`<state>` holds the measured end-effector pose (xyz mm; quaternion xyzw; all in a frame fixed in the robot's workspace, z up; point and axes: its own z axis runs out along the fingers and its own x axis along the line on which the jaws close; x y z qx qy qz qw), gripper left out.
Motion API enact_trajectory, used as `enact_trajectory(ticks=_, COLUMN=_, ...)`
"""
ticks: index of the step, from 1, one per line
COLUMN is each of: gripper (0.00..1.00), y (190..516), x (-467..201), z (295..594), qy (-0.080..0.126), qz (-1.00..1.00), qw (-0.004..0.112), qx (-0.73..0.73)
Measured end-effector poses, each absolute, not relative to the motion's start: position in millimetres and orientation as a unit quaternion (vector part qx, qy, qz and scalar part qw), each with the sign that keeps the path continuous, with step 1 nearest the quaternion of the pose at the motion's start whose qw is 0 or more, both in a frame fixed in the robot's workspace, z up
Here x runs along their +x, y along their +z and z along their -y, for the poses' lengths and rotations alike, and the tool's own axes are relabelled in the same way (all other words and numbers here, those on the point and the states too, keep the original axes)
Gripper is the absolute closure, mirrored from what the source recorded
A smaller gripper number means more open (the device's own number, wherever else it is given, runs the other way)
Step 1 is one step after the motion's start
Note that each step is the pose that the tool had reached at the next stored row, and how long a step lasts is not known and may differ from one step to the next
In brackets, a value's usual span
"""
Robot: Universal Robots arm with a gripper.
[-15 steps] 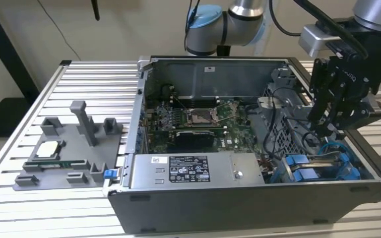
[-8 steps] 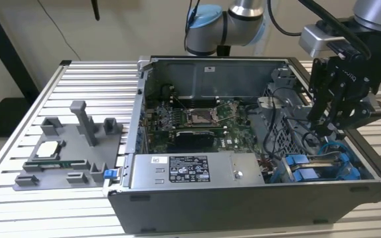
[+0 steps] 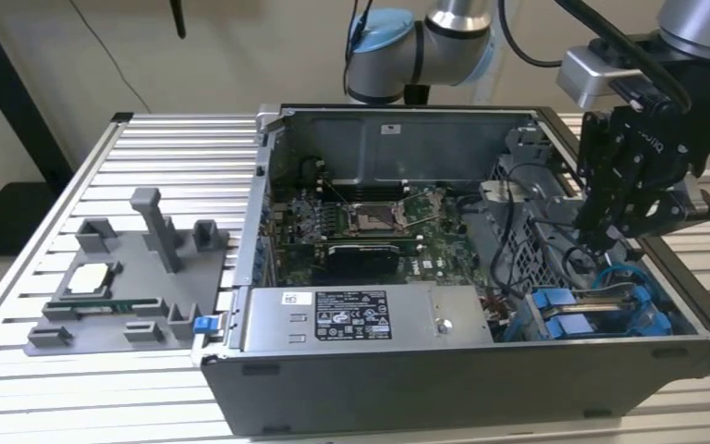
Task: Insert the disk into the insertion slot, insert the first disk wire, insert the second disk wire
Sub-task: 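Insert the first disk wire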
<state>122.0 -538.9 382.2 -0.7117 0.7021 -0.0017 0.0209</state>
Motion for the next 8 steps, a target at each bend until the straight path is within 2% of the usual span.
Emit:
enact_trajectory(ticks=7, gripper=0.00, y=381.7, x=121.9, z=538.8, qy=0.004, qz=-0.702, qw=0.026, qx=-0.712)
enact_trajectory(ticks=8, gripper=1.00, y=381.7, x=121.9, z=538.9, qy=0.004, qz=-0.702, qw=0.027, qx=-0.712)
